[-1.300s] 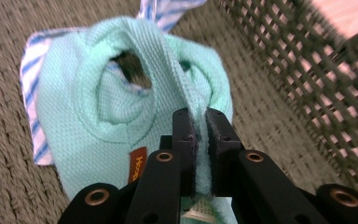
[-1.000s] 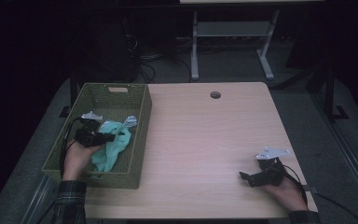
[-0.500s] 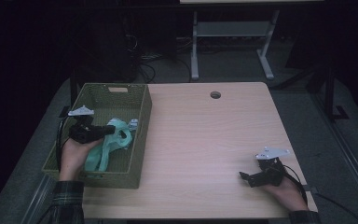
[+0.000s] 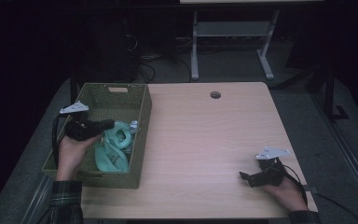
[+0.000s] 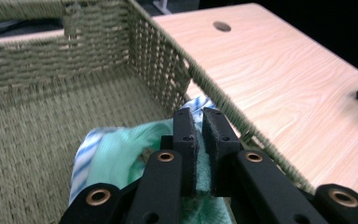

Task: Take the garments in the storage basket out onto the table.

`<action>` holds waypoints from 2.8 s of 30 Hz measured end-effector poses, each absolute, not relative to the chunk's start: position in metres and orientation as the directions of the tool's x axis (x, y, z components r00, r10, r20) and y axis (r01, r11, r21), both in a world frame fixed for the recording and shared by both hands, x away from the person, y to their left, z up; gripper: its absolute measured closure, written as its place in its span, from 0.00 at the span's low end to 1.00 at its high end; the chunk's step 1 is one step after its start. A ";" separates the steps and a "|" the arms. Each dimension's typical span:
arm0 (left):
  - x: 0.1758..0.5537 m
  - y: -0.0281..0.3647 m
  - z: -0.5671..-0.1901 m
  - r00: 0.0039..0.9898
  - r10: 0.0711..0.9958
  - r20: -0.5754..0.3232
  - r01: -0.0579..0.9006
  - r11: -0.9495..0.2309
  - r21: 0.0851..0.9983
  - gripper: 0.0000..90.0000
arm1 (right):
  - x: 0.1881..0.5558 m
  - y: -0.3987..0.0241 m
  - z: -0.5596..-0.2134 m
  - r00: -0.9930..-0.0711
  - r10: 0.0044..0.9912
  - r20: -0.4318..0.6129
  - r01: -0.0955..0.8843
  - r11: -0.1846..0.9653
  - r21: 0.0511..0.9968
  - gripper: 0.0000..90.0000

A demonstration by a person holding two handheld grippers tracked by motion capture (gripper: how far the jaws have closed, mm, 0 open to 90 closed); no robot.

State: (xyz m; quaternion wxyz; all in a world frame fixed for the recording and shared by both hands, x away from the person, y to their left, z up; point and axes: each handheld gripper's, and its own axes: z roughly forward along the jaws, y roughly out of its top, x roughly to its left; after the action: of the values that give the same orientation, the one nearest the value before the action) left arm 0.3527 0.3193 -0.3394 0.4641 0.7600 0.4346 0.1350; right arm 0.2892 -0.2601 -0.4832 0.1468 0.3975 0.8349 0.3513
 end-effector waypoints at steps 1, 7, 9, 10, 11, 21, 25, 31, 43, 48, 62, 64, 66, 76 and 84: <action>0.352 0.319 -0.336 0.589 0.785 -0.193 0.524 -0.189 0.830 0.93 | 0.289 -0.260 -0.483 -0.641 0.767 0.034 0.561 0.437 0.703 0.02; 0.350 0.320 -0.322 0.596 0.778 -0.198 0.494 -0.161 0.854 0.93 | 0.289 -0.260 -0.483 -0.641 0.767 0.034 0.561 0.437 0.703 0.02; 0.348 0.320 -0.316 0.600 0.772 -0.210 0.483 -0.141 0.864 0.93 | 0.289 -0.260 -0.483 -0.640 0.767 0.034 0.561 0.437 0.703 0.02; 0.347 0.319 -0.311 0.606 0.768 -0.210 0.474 -0.136 0.870 0.93 | 0.289 -0.260 -0.483 -0.641 0.767 0.032 0.559 0.438 0.704 0.02; 0.347 0.319 -0.311 0.606 0.768 -0.210 0.474 -0.136 0.870 0.93 | 0.289 -0.260 -0.483 -0.641 0.767 0.032 0.559 0.438 0.704 0.02; 0.345 0.312 -0.278 0.649 0.735 -0.195 0.397 -0.108 0.911 0.93 | 0.289 -0.260 -0.483 -0.636 0.771 0.037 0.565 0.433 0.702 0.02; 0.344 0.310 -0.267 0.663 0.725 -0.186 0.361 -0.092 0.928 0.93 | 0.289 -0.260 -0.483 -0.636 0.771 0.035 0.565 0.435 0.701 0.02; 0.340 0.311 -0.254 0.672 0.720 -0.173 0.320 -0.071 0.945 0.93 | 0.289 -0.260 -0.483 -0.633 0.774 0.037 0.567 0.430 0.702 0.02; 0.332 0.289 -0.245 0.740 0.647 -0.184 0.297 -0.069 0.952 0.93 | 0.289 -0.260 -0.483 -0.632 0.774 0.038 0.568 0.430 0.702 0.02; 0.329 0.274 -0.242 0.771 0.615 -0.166 0.270 -0.079 0.960 0.93 | 0.289 -0.260 -0.483 -0.632 0.774 0.037 0.568 0.430 0.702 0.02; 0.326 0.228 -0.242 0.833 0.533 -0.148 0.248 -0.122 0.961 0.93 | 0.289 -0.260 -0.483 -0.633 0.774 0.037 0.567 0.431 0.702 0.02; 0.326 0.222 -0.242 0.842 0.519 -0.147 0.248 -0.131 0.960 0.93 | 0.289 -0.260 -0.483 -0.633 0.774 0.037 0.567 0.431 0.702 0.02; 0.326 0.215 -0.243 0.851 0.505 -0.147 0.249 -0.140 0.958 0.93 | 0.289 -0.260 -0.483 -0.632 0.774 0.037 0.568 0.430 0.702 0.02; 0.331 0.186 -0.246 0.872 0.465 -0.152 0.253 -0.165 0.953 0.93 | 0.289 -0.260 -0.483 -0.632 0.774 0.038 0.568 0.430 0.702 0.02; 0.338 0.159 -0.261 0.877 0.455 -0.158 0.277 -0.208 0.938 0.94 | 0.289 -0.260 -0.483 -0.633 0.774 0.037 0.567 0.430 0.702 0.02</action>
State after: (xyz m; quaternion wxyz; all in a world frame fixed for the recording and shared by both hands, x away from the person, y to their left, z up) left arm 0.3384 0.1590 -0.2615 0.5831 0.7735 0.2365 0.0762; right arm 0.2892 -0.2602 -0.4831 0.1472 0.4025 0.8327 0.3505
